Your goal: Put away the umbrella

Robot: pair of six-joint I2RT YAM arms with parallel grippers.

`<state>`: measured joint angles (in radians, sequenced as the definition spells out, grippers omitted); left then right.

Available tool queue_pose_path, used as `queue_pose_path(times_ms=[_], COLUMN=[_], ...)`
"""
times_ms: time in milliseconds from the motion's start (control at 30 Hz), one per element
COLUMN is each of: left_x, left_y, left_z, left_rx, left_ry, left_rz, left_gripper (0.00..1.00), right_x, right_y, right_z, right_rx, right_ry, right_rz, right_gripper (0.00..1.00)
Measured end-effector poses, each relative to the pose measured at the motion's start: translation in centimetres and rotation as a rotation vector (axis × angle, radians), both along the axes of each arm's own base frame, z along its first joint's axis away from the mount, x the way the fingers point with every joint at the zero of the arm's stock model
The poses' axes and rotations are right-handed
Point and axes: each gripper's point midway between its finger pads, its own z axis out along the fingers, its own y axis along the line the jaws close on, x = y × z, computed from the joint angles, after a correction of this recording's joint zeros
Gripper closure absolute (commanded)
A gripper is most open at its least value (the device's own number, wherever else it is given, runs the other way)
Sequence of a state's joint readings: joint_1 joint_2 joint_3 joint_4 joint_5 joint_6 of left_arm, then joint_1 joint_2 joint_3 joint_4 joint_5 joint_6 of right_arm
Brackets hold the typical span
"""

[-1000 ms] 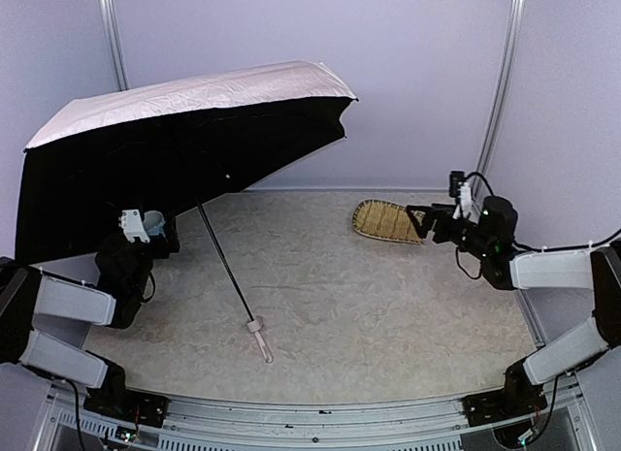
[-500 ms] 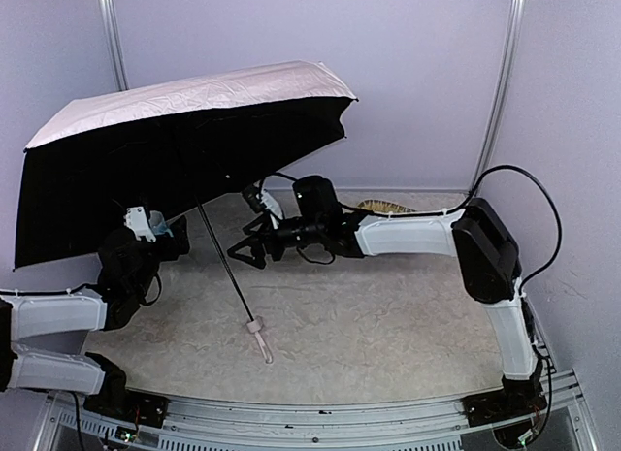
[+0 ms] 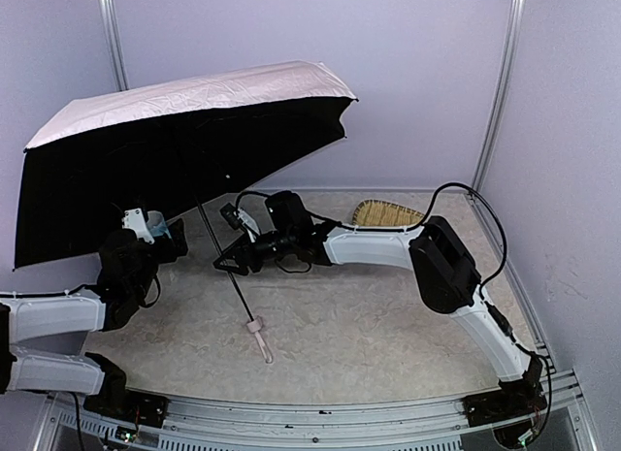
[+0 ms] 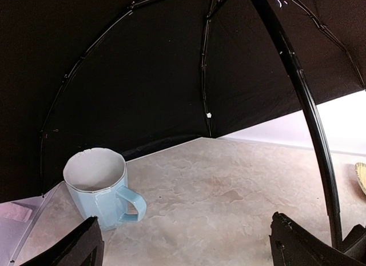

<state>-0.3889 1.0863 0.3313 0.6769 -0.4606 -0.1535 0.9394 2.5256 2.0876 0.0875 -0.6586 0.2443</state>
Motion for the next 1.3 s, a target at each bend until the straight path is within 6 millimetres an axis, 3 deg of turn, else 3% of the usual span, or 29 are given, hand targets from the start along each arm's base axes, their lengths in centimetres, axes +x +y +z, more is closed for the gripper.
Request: queue_pose_path(times_ms=[233, 400, 533, 667, 767, 900, 1067, 1200, 1233, 1300], left_x=[-0.1, -0.4, -0.8, -1.8, -3.5, -5.9, -7.8, -8.1, -8.1, -8.1], left_y=[0.0, -0.1, -1.4, -6.1, -11.2, -17.4, -23.2, -25.8, -26.4, -27.2], left_z=[-0.2, 0.7, 1.5, 1.6, 1.6, 1.6, 3.8, 5.7, 6.1, 6.4], left_rx=[0.005, -0.005, -0.004, 0.036, 0.058, 0.044, 0.001, -0.028, -0.033, -0.038], left_ry=[0.011, -0.010, -0.033, -0.038, -0.054, -0.066, -0.124, -0.165, -0.174, -0.176], left_rz=[0.000, -0.015, -0.082, -0.282, -0.516, -0.803, -1.070, -1.193, -1.218, -1.255], left_gripper=[0.01, 0.08, 0.17, 0.17, 0.13, 0.07, 0.08, 0.19, 0.26, 0.51], right_x=[-0.1, 0.7, 1.5, 2.8, 3.2, 2.0, 0.2, -1.1, -1.4, -1.8], right_y=[0.3, -0.2, -2.0, -5.3, -8.0, -10.7, -12.3, -12.6, -12.6, -12.7], right_z=[1.1, 2.2, 2.4, 4.9, 8.9, 13.9, 17.1, 17.4, 17.3, 17.2], right_rx=[0.035, 0.065, 0.069, 0.102, 0.189, 0.336, 0.473, 0.507, 0.508, 0.507], right_ry=[0.038, 0.114, 0.148, 0.164, 0.157, 0.132, 0.069, 0.031, 0.020, 0.005], right_rz=[0.005, -0.013, -0.058, -0.173, -0.248, -0.314, -0.358, -0.367, -0.366, -0.367], right_gripper=[1.00, 1.00, 1.00, 1.00, 1.00, 1.00, 1.00, 1.00, 1.00, 1.00])
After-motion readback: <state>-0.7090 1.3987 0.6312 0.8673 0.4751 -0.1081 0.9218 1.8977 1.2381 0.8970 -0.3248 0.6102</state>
